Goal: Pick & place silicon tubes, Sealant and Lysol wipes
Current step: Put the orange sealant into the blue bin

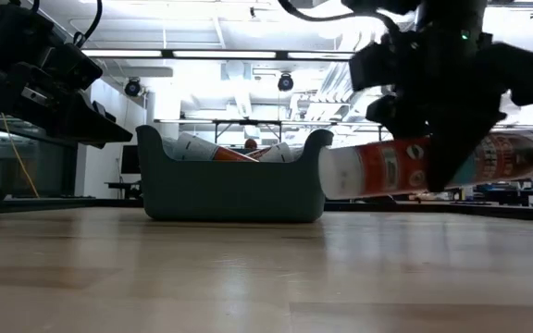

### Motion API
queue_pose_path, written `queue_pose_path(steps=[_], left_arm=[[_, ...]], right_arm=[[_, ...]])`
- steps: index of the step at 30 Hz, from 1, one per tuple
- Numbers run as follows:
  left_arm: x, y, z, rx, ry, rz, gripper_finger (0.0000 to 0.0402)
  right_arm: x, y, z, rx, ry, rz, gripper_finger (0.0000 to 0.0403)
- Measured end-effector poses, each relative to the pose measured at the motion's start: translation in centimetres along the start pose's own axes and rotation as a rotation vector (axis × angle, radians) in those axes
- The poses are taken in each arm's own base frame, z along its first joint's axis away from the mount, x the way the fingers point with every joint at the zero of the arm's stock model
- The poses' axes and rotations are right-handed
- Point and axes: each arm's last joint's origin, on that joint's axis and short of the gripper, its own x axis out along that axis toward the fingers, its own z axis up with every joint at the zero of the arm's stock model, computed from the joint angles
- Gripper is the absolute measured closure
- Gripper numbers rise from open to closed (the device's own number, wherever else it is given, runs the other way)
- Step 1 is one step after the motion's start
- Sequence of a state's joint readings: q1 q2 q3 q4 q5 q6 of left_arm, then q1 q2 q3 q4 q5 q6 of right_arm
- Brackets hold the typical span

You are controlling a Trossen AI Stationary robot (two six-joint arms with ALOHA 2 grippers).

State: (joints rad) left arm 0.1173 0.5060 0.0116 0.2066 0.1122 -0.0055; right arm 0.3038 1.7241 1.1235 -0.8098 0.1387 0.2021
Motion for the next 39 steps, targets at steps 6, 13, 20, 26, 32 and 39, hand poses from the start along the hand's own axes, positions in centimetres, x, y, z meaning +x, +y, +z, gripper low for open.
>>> queue_pose_path(steps=[6,13,20,26,32,39], left_arm=[[0.0,0.0,0.0,0.0,0.0,0.0,0.0401],[0.0,0.0,0.0,0.0,0.0,0.0,0.0401],[0.0,0.0,0.0,0.0,0.0,0.0,0.0401],[0.0,0.0,0.0,0.0,0.0,0.0,0.0401],[0.0,0.0,0.0,0.0,0.0,0.0,0.0401],[0.0,0.0,0.0,0.0,0.0,0.0,0.0401]], right_arm=[[-0.9,0.0,0.8,0.002,-0.035,0.006,0.0207],[-3.5,-0.6,2.7,-0.02,-0.071,-0.012,0.0207],[-5.7,-2.0,5.2,-0.036,-0.048,-0.066,0.0207],[-6.7,-3.8,7.6,-0.055,-0.028,-0.117,0.0207],[-6.9,-5.9,10.1,-0.076,-0.06,-0.147,0.0207],[-6.8,-8.5,12.0,-0.092,-0.072,-0.186,0.0209]])
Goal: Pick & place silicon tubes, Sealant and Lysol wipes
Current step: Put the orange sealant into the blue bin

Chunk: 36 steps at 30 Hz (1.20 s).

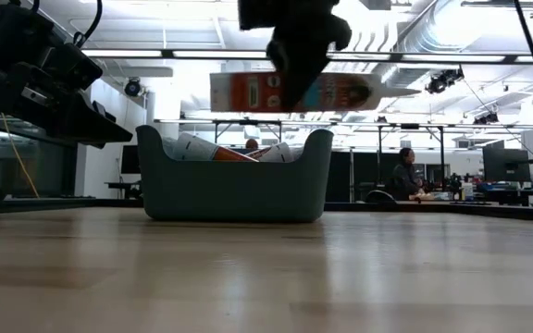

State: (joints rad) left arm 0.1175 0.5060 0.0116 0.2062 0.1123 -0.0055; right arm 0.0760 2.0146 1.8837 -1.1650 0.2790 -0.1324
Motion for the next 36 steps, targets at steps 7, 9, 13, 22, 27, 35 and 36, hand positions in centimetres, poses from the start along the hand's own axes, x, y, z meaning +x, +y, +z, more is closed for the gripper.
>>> queue_pose_path(steps=[7,9,13,22,27,35,36], left_arm=[[0.0,0.0,0.0,0.0,0.0,0.0,0.0401],[0.0,0.0,0.0,0.0,0.0,0.0,0.0401],[0.0,0.0,0.0,0.0,0.0,0.001,0.0401],[0.0,0.0,0.0,0.0,0.0,0.0,0.0401],[0.0,0.0,0.0,0.0,0.0,0.0,0.0401],[0.0,0.0,0.0,0.0,0.0,0.0,0.0401],[0.0,0.0,0.0,0.0,0.0,0.0,0.0401]], right_arm=[[1.1,-1.7,1.3,-0.039,-0.009,-0.024,0.0209],[1.4,-2.0,1.7,-0.045,-0.008,-0.026,0.0209],[1.5,-2.5,2.6,-0.069,-0.03,-0.037,0.0209],[2.4,-3.2,5.1,-0.091,-0.019,-0.053,0.0209],[3.5,-2.9,5.1,-0.121,0.029,-0.024,0.0209],[4.7,-3.3,4.5,-0.117,0.066,0.001,0.0205],[4.7,-3.4,4.5,-0.115,0.065,0.006,0.0205]])
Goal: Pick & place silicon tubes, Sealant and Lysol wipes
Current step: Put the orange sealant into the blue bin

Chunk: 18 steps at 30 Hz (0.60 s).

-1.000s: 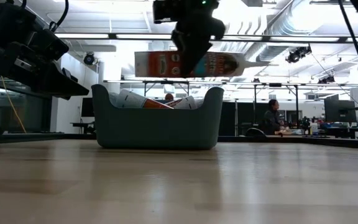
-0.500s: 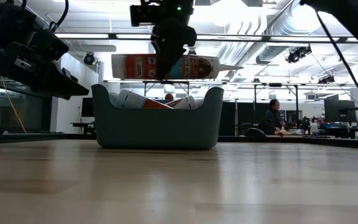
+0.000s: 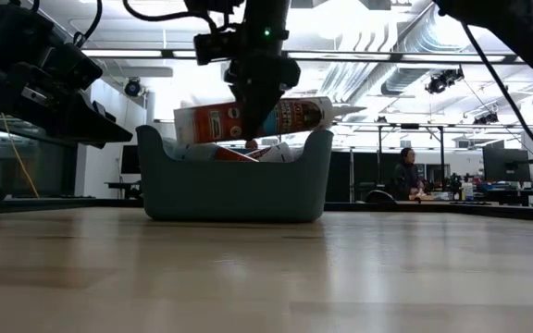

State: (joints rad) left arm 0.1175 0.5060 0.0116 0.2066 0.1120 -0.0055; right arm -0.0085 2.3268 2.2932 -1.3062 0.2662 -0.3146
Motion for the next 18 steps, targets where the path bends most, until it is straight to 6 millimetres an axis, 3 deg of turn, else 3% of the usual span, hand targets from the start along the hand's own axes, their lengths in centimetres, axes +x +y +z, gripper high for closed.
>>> queue_pose_path(steps=[10,18], left_arm=[[0.0,0.0,0.0,0.0,0.003,0.0,0.0401],[0.0,0.0,-0.1,-0.001,0.008,0.0,0.0401]], right_arm=[[2.3,-0.4,0.1,0.002,0.027,0.026,0.0205],[3.0,-0.8,0.3,0.012,0.032,-0.013,0.0189]])
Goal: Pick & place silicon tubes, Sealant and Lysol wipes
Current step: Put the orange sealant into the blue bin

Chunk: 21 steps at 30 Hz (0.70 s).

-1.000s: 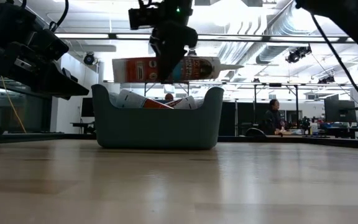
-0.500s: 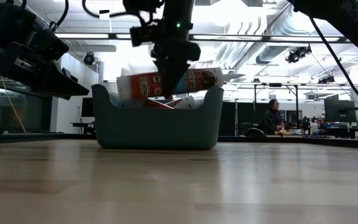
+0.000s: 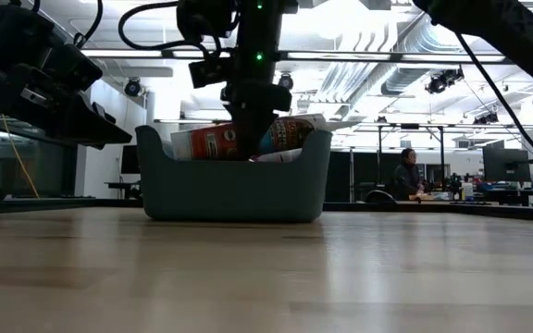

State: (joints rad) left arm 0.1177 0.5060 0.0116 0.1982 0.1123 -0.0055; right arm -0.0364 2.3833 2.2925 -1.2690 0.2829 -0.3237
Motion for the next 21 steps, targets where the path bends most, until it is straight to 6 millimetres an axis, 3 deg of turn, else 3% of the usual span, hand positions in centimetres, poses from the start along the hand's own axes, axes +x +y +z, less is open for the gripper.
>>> queue_pose_path(steps=[21], left_arm=[[0.0,0.0,-0.03,0.0,0.003,0.0,0.0401]], right_arm=[[-0.35,-0.03,0.75,0.05,-0.078,0.006,0.0139]])
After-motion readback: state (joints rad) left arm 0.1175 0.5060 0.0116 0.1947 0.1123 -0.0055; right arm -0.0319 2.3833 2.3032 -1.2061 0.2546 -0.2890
